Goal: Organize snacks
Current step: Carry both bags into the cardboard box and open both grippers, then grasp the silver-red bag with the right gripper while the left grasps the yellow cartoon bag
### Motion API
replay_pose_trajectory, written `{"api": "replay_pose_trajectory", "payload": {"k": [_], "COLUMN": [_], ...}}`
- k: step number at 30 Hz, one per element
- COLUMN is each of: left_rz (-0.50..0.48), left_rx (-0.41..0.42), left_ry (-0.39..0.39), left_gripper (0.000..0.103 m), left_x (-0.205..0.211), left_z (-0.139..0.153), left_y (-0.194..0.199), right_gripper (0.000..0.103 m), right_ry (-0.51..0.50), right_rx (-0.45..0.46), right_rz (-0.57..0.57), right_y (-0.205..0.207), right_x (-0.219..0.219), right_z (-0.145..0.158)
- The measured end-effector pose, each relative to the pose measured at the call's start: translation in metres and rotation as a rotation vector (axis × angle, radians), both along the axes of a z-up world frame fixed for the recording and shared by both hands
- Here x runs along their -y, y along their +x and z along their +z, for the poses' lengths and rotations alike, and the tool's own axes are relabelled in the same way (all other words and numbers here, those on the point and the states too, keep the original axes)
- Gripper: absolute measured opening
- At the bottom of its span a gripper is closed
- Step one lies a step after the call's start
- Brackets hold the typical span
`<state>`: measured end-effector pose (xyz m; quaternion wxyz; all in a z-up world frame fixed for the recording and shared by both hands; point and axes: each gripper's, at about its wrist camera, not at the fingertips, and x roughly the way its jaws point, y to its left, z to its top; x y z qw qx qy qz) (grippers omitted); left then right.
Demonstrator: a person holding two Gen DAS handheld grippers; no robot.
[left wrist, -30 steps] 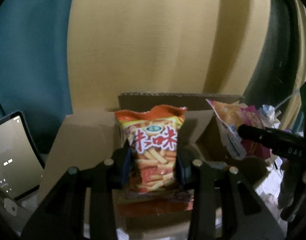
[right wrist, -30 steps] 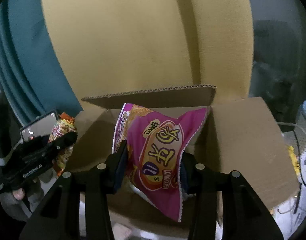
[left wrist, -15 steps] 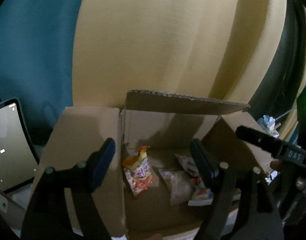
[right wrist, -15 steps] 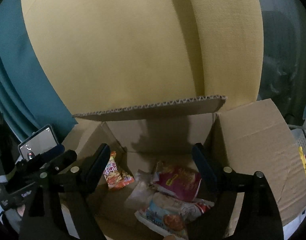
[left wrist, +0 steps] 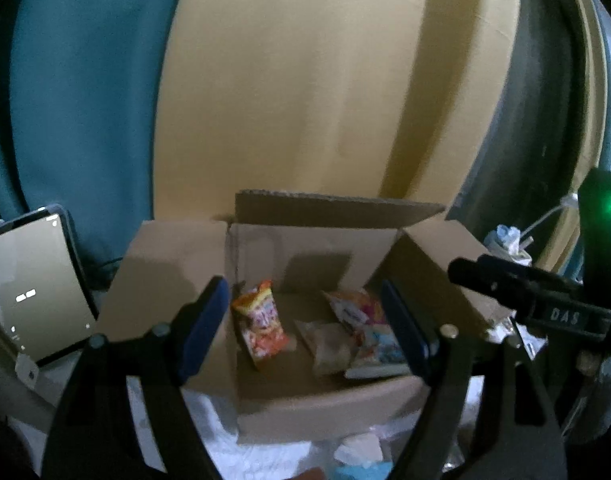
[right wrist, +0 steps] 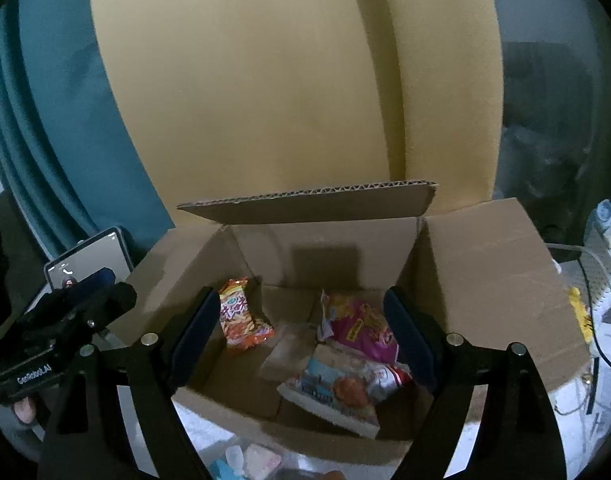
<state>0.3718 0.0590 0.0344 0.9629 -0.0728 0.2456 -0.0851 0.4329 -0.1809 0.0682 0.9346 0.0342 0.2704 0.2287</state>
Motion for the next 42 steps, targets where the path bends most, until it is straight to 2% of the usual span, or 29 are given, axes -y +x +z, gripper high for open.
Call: {"api": "replay_pose_trajectory", "payload": {"k": [12,24,31,42], "left_rz": [-0.052,-0.132,-0.153,-0.132], "left_rx": [-0.025,-0.069,-0.136,-0.286], "left_ry": [0.033,0.044,0.05,0.05], "left_gripper": [0.08,0.08,0.08,0.08], "left_x": [0.03,0.079,0.101,0.118], "left_z": [-0.014,-0.034,-0.06,-0.119], "left_y": [-0.061,-0.122,-0.147,-0.177], "right_gripper": [0.086,0.086,0.086,0.086], "right_ry": [-0.049,-0.096,-0.114,-0.121], "right_rx": [0.051,0.061,0.036,-0.068], "right_rz": [0.015,-0.002,-0.013,-0.026], "right_y": [-0.063,-0.126,-0.158,-0.188], "right_x": [0.017,0.057,0.081,0.107], "right_z": [0.003,-0.018,-0.042,-0.107]}}
